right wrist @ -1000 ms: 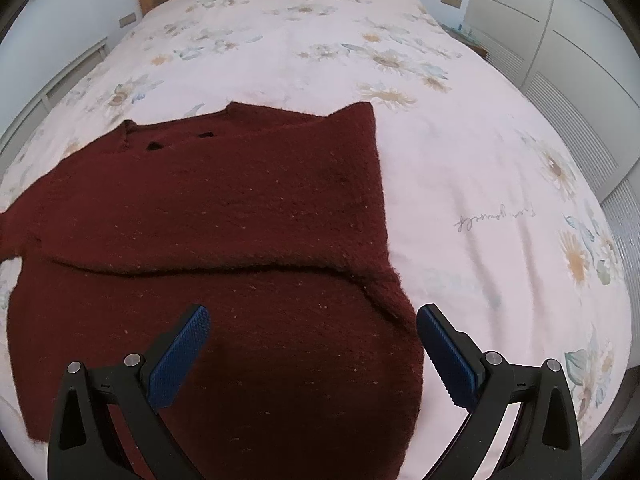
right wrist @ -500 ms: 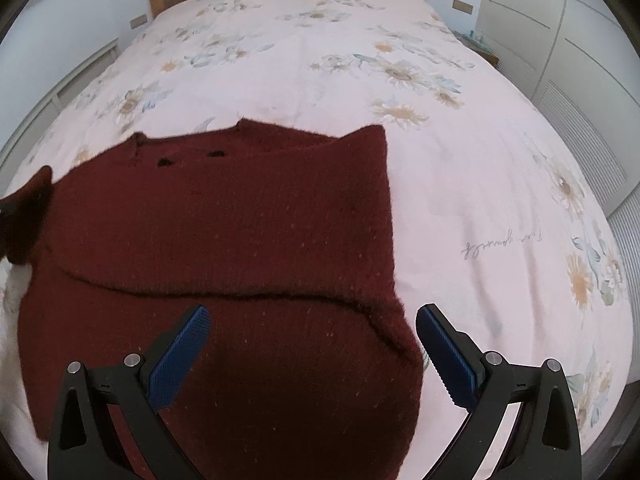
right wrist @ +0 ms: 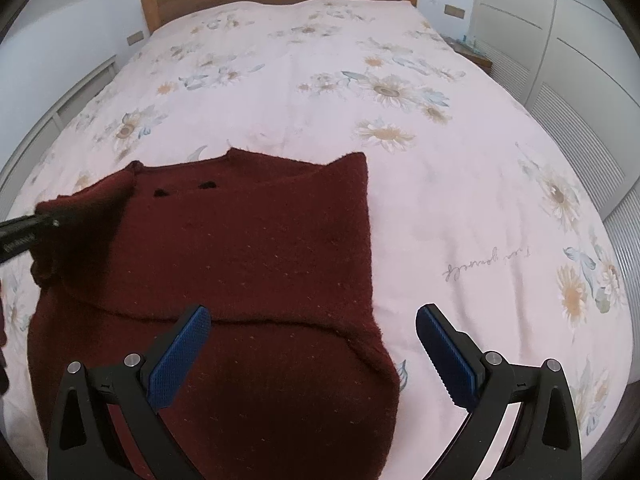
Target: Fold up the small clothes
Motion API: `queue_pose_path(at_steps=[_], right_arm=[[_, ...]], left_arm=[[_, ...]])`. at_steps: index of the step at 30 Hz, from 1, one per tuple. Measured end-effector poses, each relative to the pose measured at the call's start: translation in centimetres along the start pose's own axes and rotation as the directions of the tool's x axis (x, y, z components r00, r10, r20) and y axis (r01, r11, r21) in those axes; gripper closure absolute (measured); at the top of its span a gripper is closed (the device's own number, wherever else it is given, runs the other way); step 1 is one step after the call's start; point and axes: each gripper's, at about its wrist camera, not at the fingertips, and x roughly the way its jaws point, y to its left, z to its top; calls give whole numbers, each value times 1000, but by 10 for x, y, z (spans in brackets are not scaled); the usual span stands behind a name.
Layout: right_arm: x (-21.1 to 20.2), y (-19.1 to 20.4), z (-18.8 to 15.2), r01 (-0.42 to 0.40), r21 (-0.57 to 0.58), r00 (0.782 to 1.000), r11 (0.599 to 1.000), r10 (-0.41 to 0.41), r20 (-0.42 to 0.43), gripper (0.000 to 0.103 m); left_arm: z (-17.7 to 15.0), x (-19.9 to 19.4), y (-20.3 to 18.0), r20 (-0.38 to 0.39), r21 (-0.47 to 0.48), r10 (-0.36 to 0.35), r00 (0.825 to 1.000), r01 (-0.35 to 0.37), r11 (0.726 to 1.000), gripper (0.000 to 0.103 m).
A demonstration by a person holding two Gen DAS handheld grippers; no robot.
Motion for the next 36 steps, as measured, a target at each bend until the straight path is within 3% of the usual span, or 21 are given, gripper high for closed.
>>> queue_pose_path(at_steps=[6, 13, 18, 20, 22, 23, 25, 27, 32, 36], right_arm=[[9, -11, -10, 7, 42, 1000, 999, -6, -29, 0], [16, -14, -20, 3, 55, 999, 998, 0, -52, 0], [14, -15, -23, -11, 62, 999, 998, 14, -47, 0], [13, -15, -25, -17, 68, 999, 998, 20, -44, 0], [12, -15, -26, -24, 69, 999, 997, 27, -39, 0], [11, -15, -27, -27, 68, 999, 997, 29, -36, 0], [10, -16, -28, -28, 67, 999, 997, 30, -33, 0], [10, -17, -30, -30, 74, 999, 997, 32, -32, 0], [11, -19, -33, -34, 81, 999, 996, 38, -37, 0], [12, -19, -36, -38, 85, 998, 996, 41, -43, 0]], left_arm=[[-16, 42, -1, -69, 13, 54, 996, -53, 999, 97], [-34, 57, -6, -73, 86, 90, 993, -84, 993, 96], [-33, 60, 3, -104, 39, 77, 992, -73, 997, 92], [-34, 58, 8, -115, 7, 50, 992, -50, 999, 84], [-35, 55, 11, -125, 1, 36, 992, -37, 999, 54], [-36, 53, 13, -126, -3, 35, 991, -36, 999, 46], [-39, 48, 13, -124, 7, 25, 992, -24, 1000, 17], [-45, 42, 14, -131, 23, 10, 991, -7, 1000, 2], [-59, 28, 20, -135, 44, -28, 991, 34, 998, 1], [-80, 21, 34, -182, 55, -36, 983, 47, 997, 1]])
